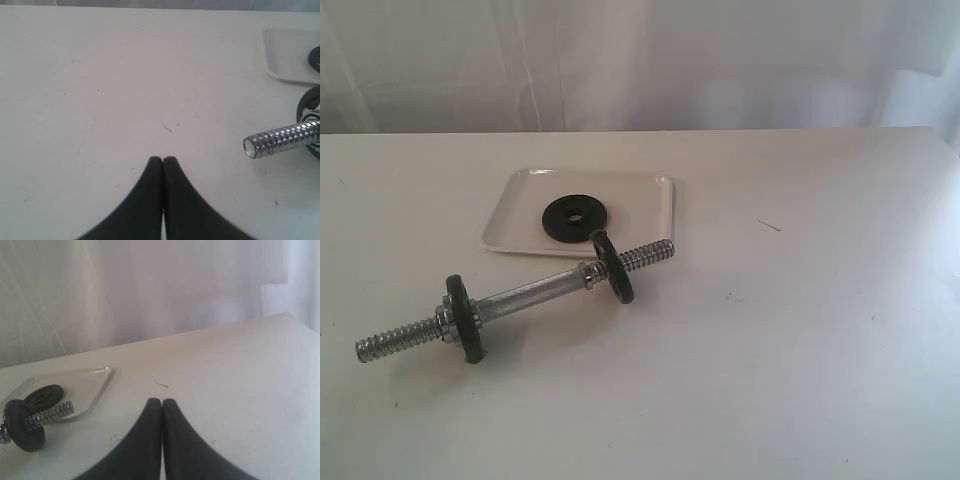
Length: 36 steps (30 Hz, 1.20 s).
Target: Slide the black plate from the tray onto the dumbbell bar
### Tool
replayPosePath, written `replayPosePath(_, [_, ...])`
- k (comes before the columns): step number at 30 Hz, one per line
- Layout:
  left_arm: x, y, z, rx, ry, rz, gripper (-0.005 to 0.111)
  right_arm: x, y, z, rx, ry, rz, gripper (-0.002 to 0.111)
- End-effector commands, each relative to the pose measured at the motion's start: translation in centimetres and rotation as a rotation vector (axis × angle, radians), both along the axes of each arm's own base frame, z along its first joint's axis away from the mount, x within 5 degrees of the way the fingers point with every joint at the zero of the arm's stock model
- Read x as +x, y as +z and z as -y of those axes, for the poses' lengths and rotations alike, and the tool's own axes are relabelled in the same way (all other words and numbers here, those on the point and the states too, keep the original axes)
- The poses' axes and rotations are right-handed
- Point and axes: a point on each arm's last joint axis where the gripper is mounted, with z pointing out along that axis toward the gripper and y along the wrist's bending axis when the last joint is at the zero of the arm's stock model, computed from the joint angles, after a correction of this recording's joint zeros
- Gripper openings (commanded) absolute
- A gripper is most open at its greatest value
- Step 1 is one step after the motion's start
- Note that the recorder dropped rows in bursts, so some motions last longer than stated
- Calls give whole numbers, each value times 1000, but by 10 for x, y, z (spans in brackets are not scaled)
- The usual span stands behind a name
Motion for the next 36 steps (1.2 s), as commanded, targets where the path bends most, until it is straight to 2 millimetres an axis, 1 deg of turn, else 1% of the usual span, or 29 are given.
replayPosePath(1, [0,-1,0,-2,-1,-4,0,0,-1,0,-11,-2,2,0])
replayPosePath(29, [0,0,0,0,-3,2,0,0,-1,0,-11,-2,2,0])
replayPosePath(31, [2,6,0,44,-10,66,0,0,-1,0,-14,-2,2,0])
replayPosePath(36, [4,37,4,80,-55,413,0,0,-1,0,-14,-2,2,0])
